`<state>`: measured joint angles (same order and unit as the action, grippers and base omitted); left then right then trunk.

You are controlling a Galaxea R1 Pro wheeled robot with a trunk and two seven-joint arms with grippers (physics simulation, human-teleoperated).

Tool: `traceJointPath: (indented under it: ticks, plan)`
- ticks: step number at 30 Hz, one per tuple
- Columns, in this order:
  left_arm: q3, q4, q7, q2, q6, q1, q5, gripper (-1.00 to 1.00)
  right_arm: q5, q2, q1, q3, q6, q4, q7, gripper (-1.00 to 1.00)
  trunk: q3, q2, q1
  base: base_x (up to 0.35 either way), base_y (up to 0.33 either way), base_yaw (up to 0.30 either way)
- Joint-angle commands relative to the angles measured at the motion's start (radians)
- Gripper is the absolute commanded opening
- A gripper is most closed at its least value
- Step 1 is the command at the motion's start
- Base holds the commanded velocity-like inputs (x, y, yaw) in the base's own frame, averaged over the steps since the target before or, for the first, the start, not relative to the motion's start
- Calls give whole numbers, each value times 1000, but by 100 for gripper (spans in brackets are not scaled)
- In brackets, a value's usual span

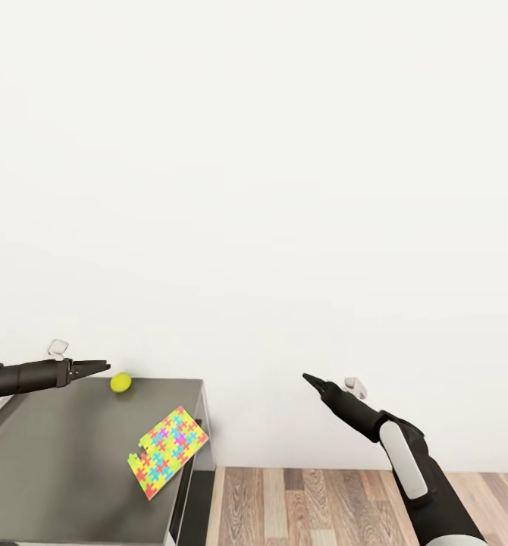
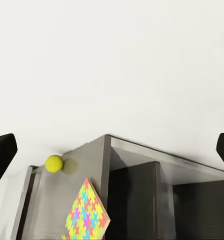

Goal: Put all the toys in the child's room - the three board games (two on the bed and one on the table), the two jigsaw puzzles on the table, and the tennis ball on the table - inside the toy box on the table in the child's room.

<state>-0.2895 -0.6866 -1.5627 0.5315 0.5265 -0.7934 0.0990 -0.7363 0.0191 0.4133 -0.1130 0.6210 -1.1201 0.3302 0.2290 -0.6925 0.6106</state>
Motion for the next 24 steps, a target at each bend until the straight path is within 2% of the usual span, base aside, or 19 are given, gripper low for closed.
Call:
traceJointPath:
  ticks: [1,17,21,24]
  plan:
    - [-5,-1,-8,-1,11,-1,10,100,-3,-1,1,-2,6,6,2,100,3,-9,4,0,0,0]
    - [-7,-1,-8,-1,43,-1,10,100,-6,-1,1,-3,12,35,3,100,41,-121,66,0,0,0]
    - [-11,-23,-8,-24,65,8,2,100,-7,-15,10,-22,35,56,6,100,40,-120,65,0,0,0]
    - [-12,-17,-8,-36,70,-1,1,100,-8,-16,6,-10,25,45,4,100,40,-120,65,0,0,0]
